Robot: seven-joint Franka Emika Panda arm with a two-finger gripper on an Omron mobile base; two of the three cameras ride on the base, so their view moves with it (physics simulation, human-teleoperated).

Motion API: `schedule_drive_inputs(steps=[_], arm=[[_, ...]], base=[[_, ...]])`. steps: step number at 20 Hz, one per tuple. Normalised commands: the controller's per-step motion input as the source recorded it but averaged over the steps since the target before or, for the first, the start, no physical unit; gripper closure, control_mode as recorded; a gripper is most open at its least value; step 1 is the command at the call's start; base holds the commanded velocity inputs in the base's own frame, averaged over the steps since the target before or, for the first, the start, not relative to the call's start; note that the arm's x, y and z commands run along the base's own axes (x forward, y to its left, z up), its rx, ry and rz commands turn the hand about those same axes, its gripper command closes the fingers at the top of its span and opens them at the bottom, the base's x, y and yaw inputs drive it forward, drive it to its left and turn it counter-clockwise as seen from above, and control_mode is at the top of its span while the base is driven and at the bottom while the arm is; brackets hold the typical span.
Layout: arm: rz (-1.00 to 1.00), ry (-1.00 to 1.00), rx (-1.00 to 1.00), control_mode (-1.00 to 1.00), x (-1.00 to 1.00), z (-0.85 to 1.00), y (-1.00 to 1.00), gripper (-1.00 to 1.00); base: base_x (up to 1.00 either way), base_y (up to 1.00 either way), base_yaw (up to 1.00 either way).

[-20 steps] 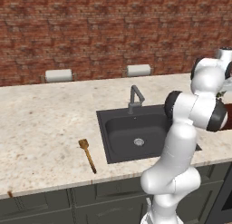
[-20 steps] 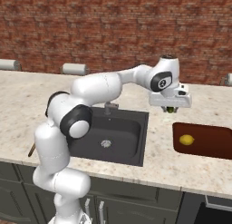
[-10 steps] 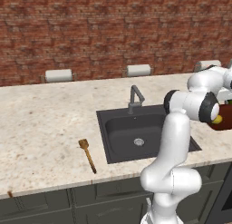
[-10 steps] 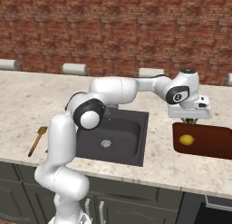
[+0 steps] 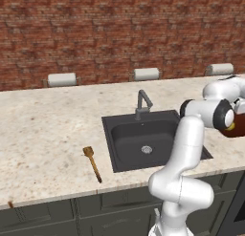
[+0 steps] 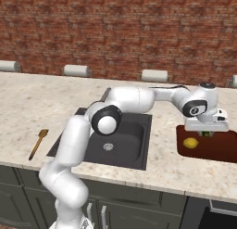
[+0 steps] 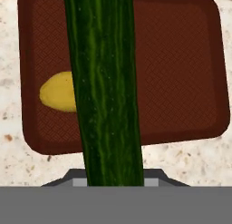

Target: Pick up all produce items and place them in the sink. Turn on the sink faucet to wash them. Then turn the sink off and put them in the tray.

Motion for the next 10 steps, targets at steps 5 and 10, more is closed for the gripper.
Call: schedule_drive_inputs(steps=[5,10], arm=[[0.07,0.00,0.00,-1.00,0.23,-0.38,-0.02,1.00],[0.04,0.00,0.00,-1.00,0.15,-0.48,0.00,1.00]], base=[[0.00,0.00,0.00],[0.00,0.00,0.00]])
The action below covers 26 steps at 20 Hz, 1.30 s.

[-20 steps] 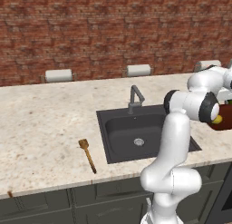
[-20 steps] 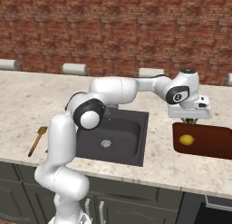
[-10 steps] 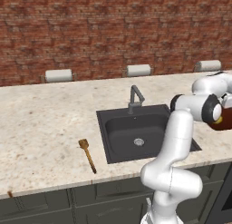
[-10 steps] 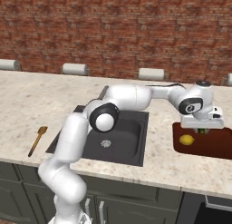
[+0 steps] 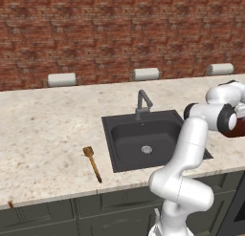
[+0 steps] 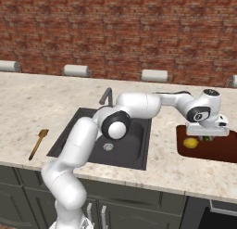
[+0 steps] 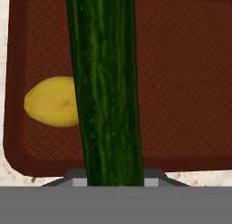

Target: Pick up all produce items and place them in the sink. Turn on the sink faucet to wash them. Then turn the sink off and put them in the tray.

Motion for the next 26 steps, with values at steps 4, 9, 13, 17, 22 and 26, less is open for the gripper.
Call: schedule_drive_inputs(steps=[4,9,13,17,22,26], arm=[[0.03,0.00,0.00,-1.00,0.02,-0.48,0.00,1.00],[0.01,0.00,0.00,-1.00,0.01,-0.36,-0.01,1.00],[0.00,0.00,0.00,-1.00,0.11,-0.19,-0.04,1.00],[0.00,0.00,0.00,-1.00,0.15,-0.13,-0.08,1.00],[0.00,0.01,0.00,-1.00,0.18,-0.19,-0.25,1.00],[0.00,0.02,0.00,-1.00,0.07,-0.23,-0.12,-1.00]], base=[[0.00,0.00,0.00],[0.00,0.00,0.00],[0.00,0.00,0.00],[0.00,0.00,0.00],[0.00,0.00,0.00],[0.00,0.00,0.00]])
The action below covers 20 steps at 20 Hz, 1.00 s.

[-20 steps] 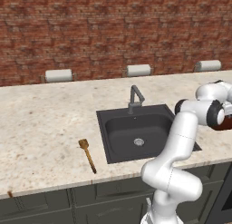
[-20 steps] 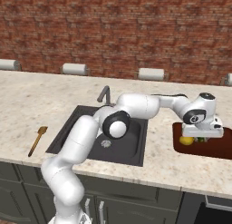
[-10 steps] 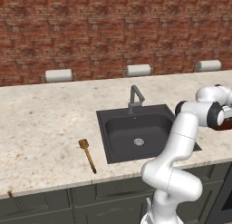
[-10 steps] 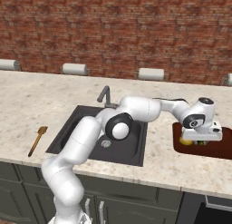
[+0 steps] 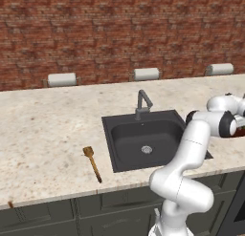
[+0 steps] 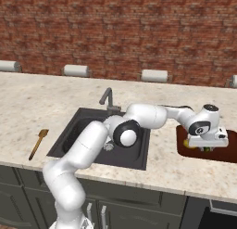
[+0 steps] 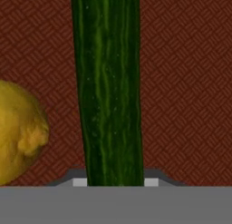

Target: Pick up all produce items and place them in the sink. Turn on the sink faucet to wash them. Then turn the sink off and put them in the tray.

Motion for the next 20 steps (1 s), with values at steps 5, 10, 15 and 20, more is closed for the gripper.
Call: schedule_drive_inputs(steps=[5,10,15,20], arm=[[0.00,0.00,0.00,-1.00,0.02,0.01,-0.02,-1.00],[0.00,0.00,0.00,-1.00,0.00,0.11,-0.02,-1.00],[0.00,0.00,0.00,-1.00,-0.32,0.52,0.15,-1.00],[0.00,-0.02,0.00,-1.00,-0.91,0.91,0.59,-1.00]], base=[[0.00,0.00,0.00],[0.00,0.00,0.00],[0.00,0.00,0.00],[0.00,0.00,0.00]])
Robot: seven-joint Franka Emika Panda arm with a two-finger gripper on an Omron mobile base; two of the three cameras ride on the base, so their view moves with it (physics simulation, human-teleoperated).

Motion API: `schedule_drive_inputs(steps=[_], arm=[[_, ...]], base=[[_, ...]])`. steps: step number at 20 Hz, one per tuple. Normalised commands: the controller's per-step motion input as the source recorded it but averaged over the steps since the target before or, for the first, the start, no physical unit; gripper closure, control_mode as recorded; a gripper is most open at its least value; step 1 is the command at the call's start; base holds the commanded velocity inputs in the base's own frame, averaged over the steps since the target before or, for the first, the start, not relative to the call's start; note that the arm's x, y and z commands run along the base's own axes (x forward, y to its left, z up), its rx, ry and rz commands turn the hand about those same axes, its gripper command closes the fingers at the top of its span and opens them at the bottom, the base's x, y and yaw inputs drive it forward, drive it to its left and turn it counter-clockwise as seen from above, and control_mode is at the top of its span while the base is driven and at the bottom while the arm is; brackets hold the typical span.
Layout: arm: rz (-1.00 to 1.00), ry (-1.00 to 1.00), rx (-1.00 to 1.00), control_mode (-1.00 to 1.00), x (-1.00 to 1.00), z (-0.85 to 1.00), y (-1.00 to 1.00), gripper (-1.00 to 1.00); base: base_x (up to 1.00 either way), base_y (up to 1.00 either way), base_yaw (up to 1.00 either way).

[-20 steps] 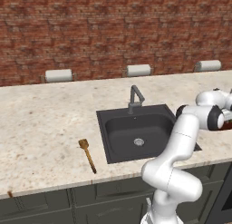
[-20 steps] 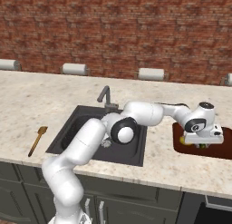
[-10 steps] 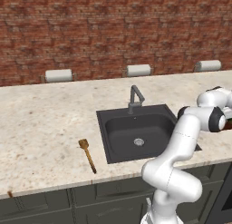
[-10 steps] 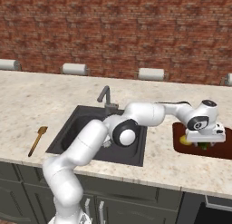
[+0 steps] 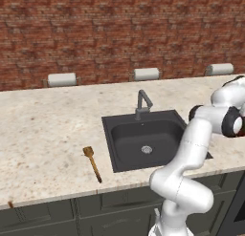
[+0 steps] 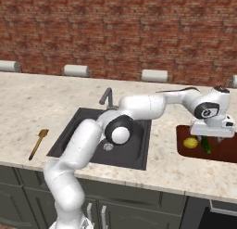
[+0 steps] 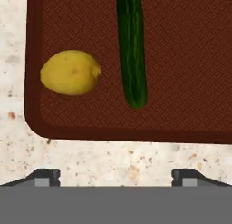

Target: Pick up all produce items and place them in the sink. Turn on the sink faucet to wash them. Then turn the sink off and put them in the tray.

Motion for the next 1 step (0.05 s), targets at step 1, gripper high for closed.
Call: schedule_drive_inputs(steps=[1], arm=[[0.00,0.00,0.00,-1.00,-1.00,0.71,0.95,-1.00]], base=[[0.00,0.00,0.00]])
